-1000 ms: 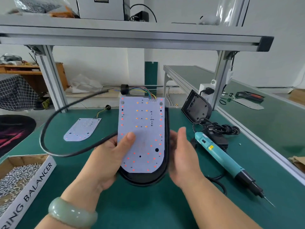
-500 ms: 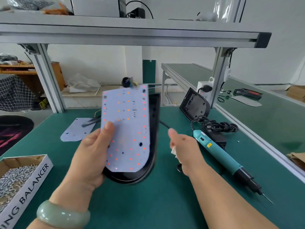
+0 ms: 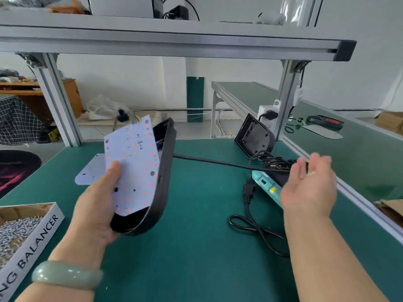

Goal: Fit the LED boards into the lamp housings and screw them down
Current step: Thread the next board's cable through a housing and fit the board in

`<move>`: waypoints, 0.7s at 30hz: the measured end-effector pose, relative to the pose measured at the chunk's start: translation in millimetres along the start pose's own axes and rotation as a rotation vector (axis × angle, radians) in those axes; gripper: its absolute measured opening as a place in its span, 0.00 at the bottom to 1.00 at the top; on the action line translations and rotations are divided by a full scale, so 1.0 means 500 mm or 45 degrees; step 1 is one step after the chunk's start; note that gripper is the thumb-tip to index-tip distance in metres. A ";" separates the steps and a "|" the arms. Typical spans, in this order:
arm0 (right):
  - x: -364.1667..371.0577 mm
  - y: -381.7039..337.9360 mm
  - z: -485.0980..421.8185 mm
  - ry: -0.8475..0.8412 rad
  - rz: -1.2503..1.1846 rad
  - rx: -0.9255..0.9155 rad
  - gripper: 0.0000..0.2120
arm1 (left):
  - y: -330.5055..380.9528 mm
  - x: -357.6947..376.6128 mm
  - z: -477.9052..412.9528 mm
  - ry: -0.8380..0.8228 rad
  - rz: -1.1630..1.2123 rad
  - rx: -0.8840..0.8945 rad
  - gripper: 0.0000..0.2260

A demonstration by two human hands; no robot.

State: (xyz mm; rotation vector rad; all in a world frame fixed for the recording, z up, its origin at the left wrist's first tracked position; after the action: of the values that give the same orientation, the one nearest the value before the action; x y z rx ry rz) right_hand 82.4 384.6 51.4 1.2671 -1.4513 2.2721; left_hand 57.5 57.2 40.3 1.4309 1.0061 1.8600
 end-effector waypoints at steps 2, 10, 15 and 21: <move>0.020 0.007 0.026 -0.231 0.529 -0.276 0.08 | -0.005 0.002 0.001 -0.091 -0.146 -0.029 0.15; 0.079 0.164 0.170 -1.495 0.905 -0.098 0.12 | -0.031 0.053 0.043 -0.634 -0.426 0.072 0.17; 0.065 0.171 0.160 -1.472 0.864 0.079 0.11 | -0.032 0.054 0.047 -0.650 -0.331 0.048 0.18; 0.064 0.182 0.176 -1.619 0.977 0.122 0.14 | -0.034 0.053 0.047 -0.612 -0.280 0.092 0.19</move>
State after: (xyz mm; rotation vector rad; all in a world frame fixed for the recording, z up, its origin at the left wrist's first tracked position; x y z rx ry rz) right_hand 63.4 257.3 28.5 2.8522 -2.5266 1.7695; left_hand 73.6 93.1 43.5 1.6310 0.9455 1.2505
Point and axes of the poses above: each hand's wrist, its own z-axis away from the middle knuckle, its own x-axis out of the palm, y = z × x, the point moved 4 cm from there along -z, towards the middle knuckle, and after that the axes turned 5 degrees about z, right-handed, at the moved point
